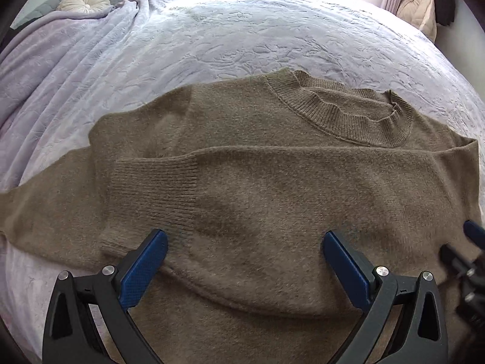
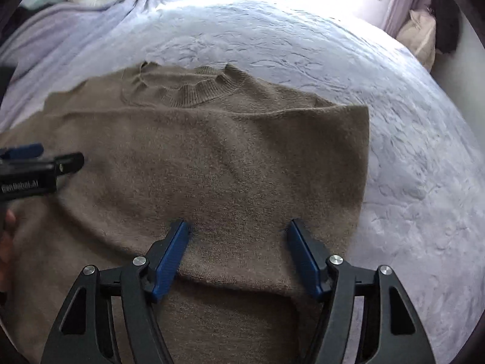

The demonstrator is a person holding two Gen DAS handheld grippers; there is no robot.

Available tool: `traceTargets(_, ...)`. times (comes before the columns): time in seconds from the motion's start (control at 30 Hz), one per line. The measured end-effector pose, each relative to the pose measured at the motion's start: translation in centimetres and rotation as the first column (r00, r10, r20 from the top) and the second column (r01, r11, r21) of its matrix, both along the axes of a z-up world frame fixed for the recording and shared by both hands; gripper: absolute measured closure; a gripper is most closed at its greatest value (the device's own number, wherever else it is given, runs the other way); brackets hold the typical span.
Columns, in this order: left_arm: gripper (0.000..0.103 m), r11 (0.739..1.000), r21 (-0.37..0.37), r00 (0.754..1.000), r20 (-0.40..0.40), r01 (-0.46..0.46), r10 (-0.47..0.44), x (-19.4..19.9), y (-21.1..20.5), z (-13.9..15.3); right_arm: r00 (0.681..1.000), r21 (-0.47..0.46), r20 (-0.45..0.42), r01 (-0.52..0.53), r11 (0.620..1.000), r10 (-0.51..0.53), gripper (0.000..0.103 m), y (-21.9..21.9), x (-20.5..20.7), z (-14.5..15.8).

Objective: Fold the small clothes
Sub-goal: 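Open the right gripper and withdraw it from the folded sleeve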

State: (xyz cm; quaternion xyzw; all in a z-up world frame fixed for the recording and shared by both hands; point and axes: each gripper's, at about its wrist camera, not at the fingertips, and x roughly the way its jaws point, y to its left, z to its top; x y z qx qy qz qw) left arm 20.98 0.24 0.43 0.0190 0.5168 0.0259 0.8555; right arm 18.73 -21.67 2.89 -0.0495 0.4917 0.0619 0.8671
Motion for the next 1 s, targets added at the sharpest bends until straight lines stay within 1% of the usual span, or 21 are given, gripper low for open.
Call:
traceTargets(0.07,0.000,1.000,0.011,1.000,0.025,-0.006,0.006,-0.1,0.3,0.6,0.998,0.073,0.026,0.048,0.996,-0.050,0.031,-0.7,0.1,1.4)
traceTargets(0.13,0.000,1.000,0.012,1.000,0.020,-0.009,0.008,0.3,0.3,0.5,0.994,0.097,0.078,0.070,0.993,-0.077,0.028,-0.5,0.9,2.6)
traceTargets(0.23,0.000,1.000,-0.010,1.000,-0.007,-0.017,0.017,1.0,0.8,-0.3,0.996,0.038,0.068,0.063,0.997,-0.065,0.027,0.9,3.4,2.3)
traceTargets(0.27,0.000,1.000,-0.014,1.000,-0.009,-0.019,0.019,1.2,0.9,-0.6,0.996,-0.011,0.055,0.069,0.998,-0.069,0.027,1.5,4.6,1.5)
traceTargets(0.33,0.000,1.000,-0.020,1.000,-0.004,-0.017,0.017,1.5,1.0,-0.8,0.994,-0.056,0.032,0.105,0.993,-0.104,0.026,1.2,6.2,0.4)
traceTargets(0.43,0.000,1.000,-0.023,1.000,-0.003,-0.021,0.021,2.6,1.4,-1.0,0.980,0.014,0.022,0.199,0.980,-0.199,0.024,-0.5,7.7,0.0)
traceTargets(0.5,0.000,0.999,-0.026,0.999,-0.005,-0.037,0.037,3.0,1.6,-0.8,0.969,0.066,0.004,0.245,0.967,-0.246,0.024,-1.4,7.9,0.4)
traceTargets(0.53,0.000,0.998,-0.031,0.999,-0.005,-0.051,0.051,3.0,1.8,-0.5,0.966,0.077,0.002,0.258,0.963,-0.259,0.024,-1.2,7.6,0.9)
traceTargets(0.57,0.000,0.998,-0.036,0.998,0.001,-0.059,0.059,2.8,2.0,-0.2,0.969,0.080,0.008,0.244,0.966,-0.246,0.024,-0.7,7.1,1.4)
traceTargets(0.63,0.000,0.996,-0.045,0.997,0.025,-0.072,0.073,2.4,2.7,0.4,0.985,0.083,0.035,0.165,0.983,-0.168,0.023,1.3,5.6,2.2)
traceTargets(0.73,0.000,0.994,-0.071,0.996,0.032,-0.085,0.088,1.5,3.5,0.6,0.996,0.063,0.064,0.065,0.996,-0.069,0.023,5.0,3.6,2.5)
traceTargets(0.83,0.000,0.991,-0.078,0.994,0.021,-0.106,0.108,1.0,4.5,0.1,0.999,0.053,0.036,-0.012,0.999,0.010,0.023,8.3,3.0,2.0)
traceTargets(0.9,0.000,0.991,-0.079,0.994,0.019,-0.107,0.109,0.6,4.9,-0.1,0.999,0.043,0.026,-0.044,0.998,0.043,0.023,9.5,2.8,1.5)
traceTargets(1.0,0.000,0.993,-0.067,0.995,0.017,-0.101,0.103,0.4,5.0,-0.3,0.997,-0.008,-0.007,-0.072,0.997,0.072,0.023,11.5,2.6,-0.1)
